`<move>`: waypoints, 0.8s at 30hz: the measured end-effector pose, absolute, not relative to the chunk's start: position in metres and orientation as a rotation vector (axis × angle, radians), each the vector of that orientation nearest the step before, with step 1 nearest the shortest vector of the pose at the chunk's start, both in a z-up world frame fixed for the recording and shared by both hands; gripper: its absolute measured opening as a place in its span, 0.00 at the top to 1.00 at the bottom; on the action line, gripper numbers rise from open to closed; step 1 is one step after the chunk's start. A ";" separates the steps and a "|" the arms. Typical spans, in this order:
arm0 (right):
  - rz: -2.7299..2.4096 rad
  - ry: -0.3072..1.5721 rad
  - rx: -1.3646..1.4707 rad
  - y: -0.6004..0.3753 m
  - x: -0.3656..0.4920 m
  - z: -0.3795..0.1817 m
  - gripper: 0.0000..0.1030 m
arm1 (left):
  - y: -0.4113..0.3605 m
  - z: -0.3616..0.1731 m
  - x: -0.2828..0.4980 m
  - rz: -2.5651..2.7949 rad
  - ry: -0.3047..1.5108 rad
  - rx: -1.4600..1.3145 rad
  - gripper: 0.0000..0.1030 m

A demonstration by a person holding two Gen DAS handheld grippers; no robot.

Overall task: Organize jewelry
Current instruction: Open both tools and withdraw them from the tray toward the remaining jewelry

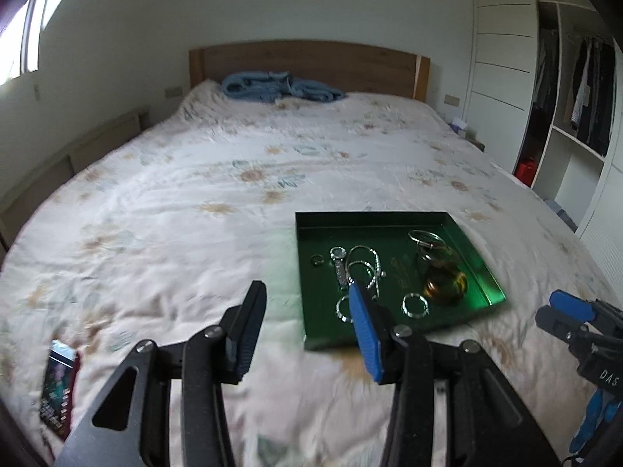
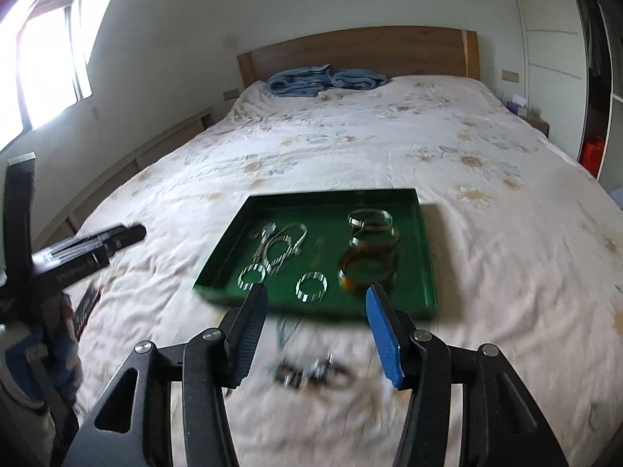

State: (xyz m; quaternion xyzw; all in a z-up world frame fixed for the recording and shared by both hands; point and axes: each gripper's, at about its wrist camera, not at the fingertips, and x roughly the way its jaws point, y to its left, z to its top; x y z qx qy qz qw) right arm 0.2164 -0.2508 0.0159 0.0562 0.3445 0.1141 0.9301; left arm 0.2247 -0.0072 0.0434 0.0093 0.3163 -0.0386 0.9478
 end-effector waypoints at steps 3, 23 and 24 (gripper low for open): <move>0.228 0.704 0.070 -0.243 0.190 0.016 0.50 | -0.006 0.048 0.193 -0.067 0.612 0.032 0.59; 0.218 0.659 0.006 -0.232 0.124 0.029 0.42 | -0.013 0.060 0.107 -0.078 0.528 0.059 0.57; 0.216 0.659 0.003 -0.233 0.124 0.028 0.42 | -0.013 0.059 0.107 -0.078 0.529 0.060 0.57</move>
